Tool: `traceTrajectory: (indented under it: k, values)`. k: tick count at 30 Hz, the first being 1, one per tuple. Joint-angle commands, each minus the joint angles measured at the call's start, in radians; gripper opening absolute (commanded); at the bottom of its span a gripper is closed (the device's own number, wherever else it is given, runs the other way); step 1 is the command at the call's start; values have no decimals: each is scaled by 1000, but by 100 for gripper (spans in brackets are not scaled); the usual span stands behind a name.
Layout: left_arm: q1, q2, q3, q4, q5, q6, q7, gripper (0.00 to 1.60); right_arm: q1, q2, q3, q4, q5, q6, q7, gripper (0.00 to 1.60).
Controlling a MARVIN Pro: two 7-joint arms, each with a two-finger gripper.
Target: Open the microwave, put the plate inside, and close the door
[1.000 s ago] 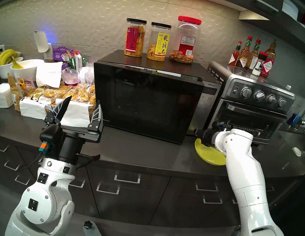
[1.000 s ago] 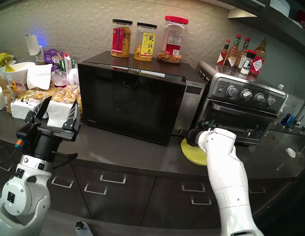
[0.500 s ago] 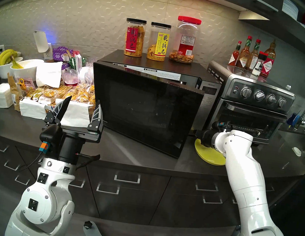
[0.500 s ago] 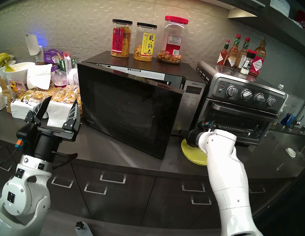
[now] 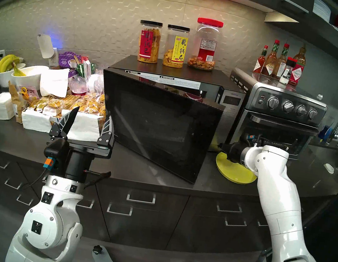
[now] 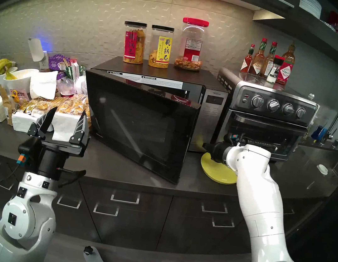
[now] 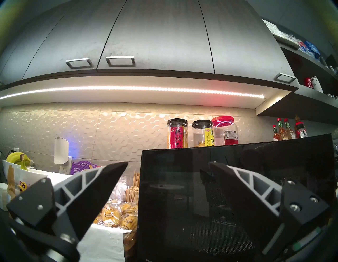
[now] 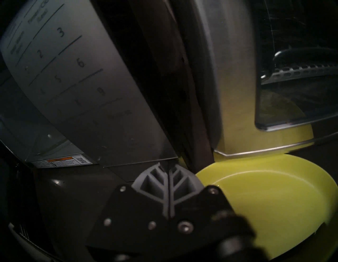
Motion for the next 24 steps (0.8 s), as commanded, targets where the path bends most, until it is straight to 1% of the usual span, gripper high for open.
traceTrajectory:
  k: [1, 13, 20, 24]
  values:
    - [2, -2, -1, -20, 2, -2, 2, 160, -6, 29, 18, -47, 12, 5, 30, 0]
    - [2, -2, -1, -20, 2, -2, 2, 160, -40, 73, 34, -81, 30, 14, 97, 0]
    - [2, -2, -1, -19, 2, -2, 2, 160, -77, 119, 46, -117, 34, 11, 159, 0]
    - [2, -2, -1, -19, 2, -2, 2, 160, -98, 148, 48, -134, 25, -11, 200, 0]
